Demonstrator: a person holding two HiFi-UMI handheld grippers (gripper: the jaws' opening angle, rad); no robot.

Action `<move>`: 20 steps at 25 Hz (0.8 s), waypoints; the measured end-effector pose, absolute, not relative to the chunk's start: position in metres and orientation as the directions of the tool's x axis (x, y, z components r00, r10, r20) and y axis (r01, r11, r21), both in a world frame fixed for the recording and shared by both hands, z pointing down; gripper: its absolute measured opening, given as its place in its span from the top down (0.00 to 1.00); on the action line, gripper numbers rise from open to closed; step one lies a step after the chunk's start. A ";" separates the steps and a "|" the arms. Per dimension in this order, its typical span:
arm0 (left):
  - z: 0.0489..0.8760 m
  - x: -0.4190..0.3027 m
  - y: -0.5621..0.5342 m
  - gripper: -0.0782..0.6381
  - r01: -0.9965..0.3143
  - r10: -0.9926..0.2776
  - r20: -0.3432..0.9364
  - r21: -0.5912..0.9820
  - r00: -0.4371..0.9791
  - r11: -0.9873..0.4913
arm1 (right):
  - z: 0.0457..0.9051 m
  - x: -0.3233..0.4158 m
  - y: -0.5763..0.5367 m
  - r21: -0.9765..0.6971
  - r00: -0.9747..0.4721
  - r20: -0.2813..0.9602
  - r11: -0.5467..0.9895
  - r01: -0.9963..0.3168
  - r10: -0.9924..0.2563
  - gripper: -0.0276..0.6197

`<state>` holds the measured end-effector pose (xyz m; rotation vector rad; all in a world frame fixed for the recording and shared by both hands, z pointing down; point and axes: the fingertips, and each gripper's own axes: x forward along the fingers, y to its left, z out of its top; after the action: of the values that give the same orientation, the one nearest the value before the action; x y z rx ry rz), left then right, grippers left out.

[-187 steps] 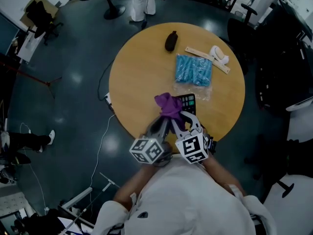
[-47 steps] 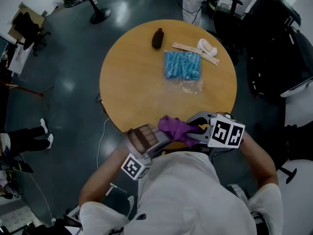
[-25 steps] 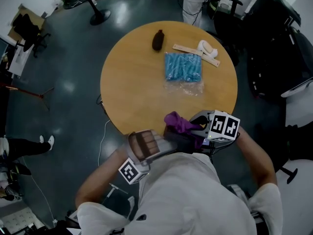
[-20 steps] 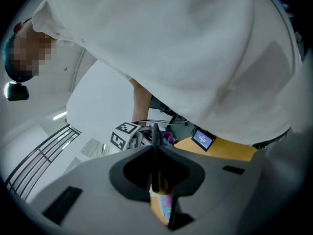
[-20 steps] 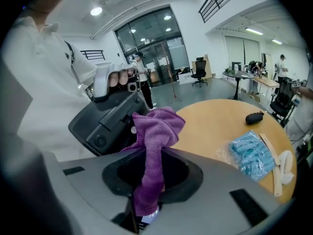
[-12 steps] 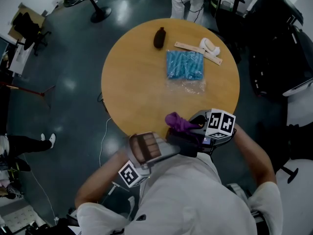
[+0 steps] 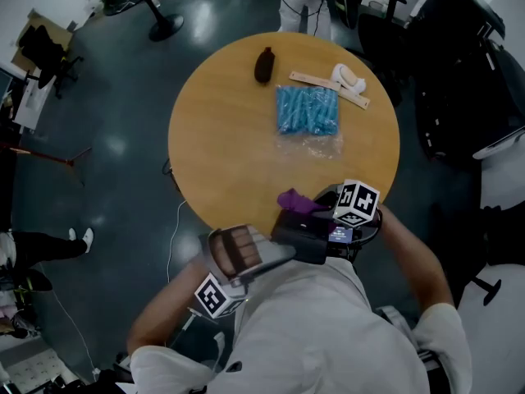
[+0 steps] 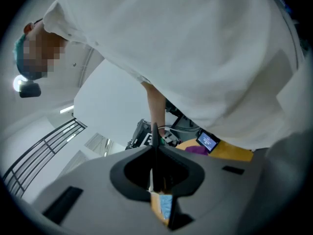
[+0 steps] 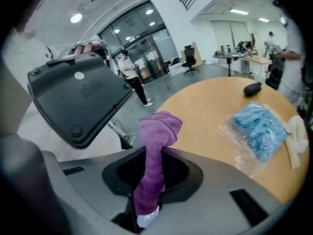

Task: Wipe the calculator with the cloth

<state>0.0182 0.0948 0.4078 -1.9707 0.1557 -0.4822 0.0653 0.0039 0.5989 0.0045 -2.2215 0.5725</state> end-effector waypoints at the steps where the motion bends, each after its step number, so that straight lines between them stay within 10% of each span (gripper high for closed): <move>1: 0.419 0.016 0.092 0.83 0.126 -0.324 0.288 -0.889 0.901 -0.440 | 0.598 0.075 -0.015 -0.363 -0.666 0.737 0.897 -0.252 0.111 0.83; 6: 0.479 0.000 0.075 0.83 0.247 -0.325 0.431 -0.843 0.842 -0.478 | 0.491 0.080 -0.050 -0.089 -0.709 0.686 0.947 -0.307 -0.165 0.83; 13: 0.479 0.007 0.064 0.83 0.236 -0.321 0.417 -0.848 0.850 -0.474 | 0.434 0.005 0.046 0.013 -0.730 0.683 1.000 0.028 0.012 0.83; 20: 0.469 0.013 0.074 0.83 0.285 -0.303 0.400 -0.888 0.865 -0.360 | 0.439 0.001 0.052 -0.036 -0.722 0.689 0.998 0.052 0.062 0.83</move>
<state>0.0125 0.0736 0.4687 -1.8409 0.0137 -0.6108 0.0013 0.0521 0.4388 -0.0786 -2.3792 0.0186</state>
